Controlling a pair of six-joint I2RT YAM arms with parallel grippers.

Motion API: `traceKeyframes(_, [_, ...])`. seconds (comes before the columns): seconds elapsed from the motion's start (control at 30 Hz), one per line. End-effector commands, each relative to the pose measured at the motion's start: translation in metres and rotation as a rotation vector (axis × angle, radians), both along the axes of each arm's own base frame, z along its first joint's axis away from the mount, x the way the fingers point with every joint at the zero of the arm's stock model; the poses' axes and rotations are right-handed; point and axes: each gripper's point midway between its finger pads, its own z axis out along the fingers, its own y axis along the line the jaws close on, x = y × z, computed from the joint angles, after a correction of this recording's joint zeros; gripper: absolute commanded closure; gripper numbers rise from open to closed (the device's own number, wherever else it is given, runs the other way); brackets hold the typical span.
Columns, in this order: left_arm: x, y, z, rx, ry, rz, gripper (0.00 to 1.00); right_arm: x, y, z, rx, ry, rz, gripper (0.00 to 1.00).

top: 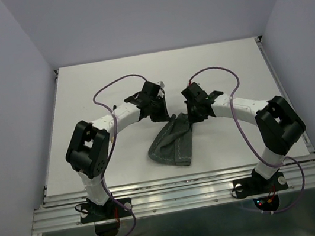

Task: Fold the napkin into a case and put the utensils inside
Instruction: Fold the 2/3-rectangle-folded napkin at the center of the board.

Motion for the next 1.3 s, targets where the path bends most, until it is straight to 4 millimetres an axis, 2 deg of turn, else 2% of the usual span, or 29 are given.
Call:
traceKeyframes(0.0, [0.006,-0.010,0.024,-0.054,-0.073,-0.020,0.71,0.013,0.009,0.013,0.053,-0.053,-0.015,0.96])
traceKeyframes(0.07, [0.008,-0.011,0.024,-0.053,-0.084,-0.027,0.56,0.012,0.009,0.013,0.054,-0.050,-0.016,0.96])
traceKeyframes(0.13, [0.010,-0.012,0.023,-0.046,-0.099,-0.047,0.48,0.012,0.010,0.014,0.058,-0.053,-0.015,0.96])
traceKeyframes(0.37, [0.010,-0.017,0.006,-0.038,-0.087,-0.097,0.48,0.011,0.011,0.014,0.065,-0.048,-0.015,0.96])
traceKeyframes(0.4, [0.011,-0.017,0.004,-0.036,-0.085,-0.096,0.50,0.010,0.010,0.014,0.064,-0.046,-0.015,0.96])
traceKeyframes(0.5, [0.009,-0.015,0.000,-0.031,-0.075,-0.087,0.68,0.009,0.009,0.013,0.061,-0.046,-0.018,0.96])
traceKeyframes(0.53, [0.008,-0.015,0.002,-0.033,-0.077,-0.085,0.79,0.008,0.008,0.012,0.058,-0.043,-0.018,0.96])
traceKeyframes(0.67, [0.007,-0.012,0.008,-0.039,-0.078,-0.070,0.98,0.009,0.008,0.013,0.062,-0.047,-0.023,0.96])
traceKeyframes(0.9, [-0.002,-0.016,0.018,-0.052,-0.042,-0.071,1.00,0.013,0.013,0.018,0.084,-0.054,-0.035,0.97])
traceKeyframes(1.27, [-0.022,-0.053,0.023,-0.109,0.017,-0.117,1.00,0.014,0.018,0.018,0.109,-0.045,-0.046,0.97])
